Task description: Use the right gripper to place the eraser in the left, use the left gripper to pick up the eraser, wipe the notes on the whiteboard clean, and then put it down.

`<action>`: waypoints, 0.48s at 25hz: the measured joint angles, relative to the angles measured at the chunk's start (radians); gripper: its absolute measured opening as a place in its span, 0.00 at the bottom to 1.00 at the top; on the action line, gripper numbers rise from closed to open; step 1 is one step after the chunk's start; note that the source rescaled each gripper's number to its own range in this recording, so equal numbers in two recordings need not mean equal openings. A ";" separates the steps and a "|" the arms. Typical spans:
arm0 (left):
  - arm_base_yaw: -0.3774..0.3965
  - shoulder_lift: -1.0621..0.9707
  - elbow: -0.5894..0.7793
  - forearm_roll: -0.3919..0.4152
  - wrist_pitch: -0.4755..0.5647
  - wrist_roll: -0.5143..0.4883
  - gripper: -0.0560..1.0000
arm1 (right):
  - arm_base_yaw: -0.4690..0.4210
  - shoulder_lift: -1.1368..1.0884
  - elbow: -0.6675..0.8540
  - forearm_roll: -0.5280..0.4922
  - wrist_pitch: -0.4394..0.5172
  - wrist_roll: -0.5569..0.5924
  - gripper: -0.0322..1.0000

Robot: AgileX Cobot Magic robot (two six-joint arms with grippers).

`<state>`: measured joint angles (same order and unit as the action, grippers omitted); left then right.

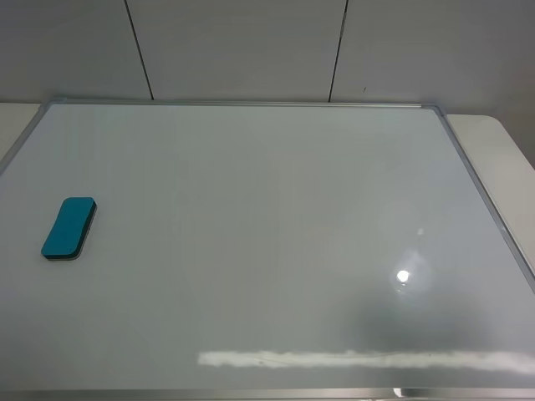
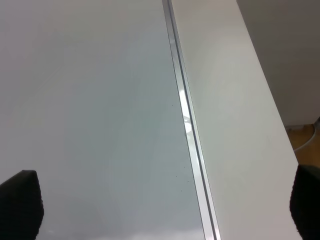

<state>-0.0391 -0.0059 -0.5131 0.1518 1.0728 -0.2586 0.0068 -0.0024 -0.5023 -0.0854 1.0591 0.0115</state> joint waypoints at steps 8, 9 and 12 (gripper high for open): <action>0.000 0.000 0.000 0.000 0.000 0.001 1.00 | 0.000 0.000 0.000 0.000 0.000 0.000 0.99; 0.000 0.000 0.000 0.000 0.000 0.001 1.00 | 0.000 0.000 0.000 0.000 0.000 0.000 0.99; 0.000 0.000 0.000 0.000 0.000 0.001 1.00 | 0.000 0.000 0.000 0.000 0.000 0.000 0.99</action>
<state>-0.0391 -0.0059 -0.5131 0.1518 1.0728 -0.2575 0.0068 -0.0024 -0.5023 -0.0854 1.0591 0.0115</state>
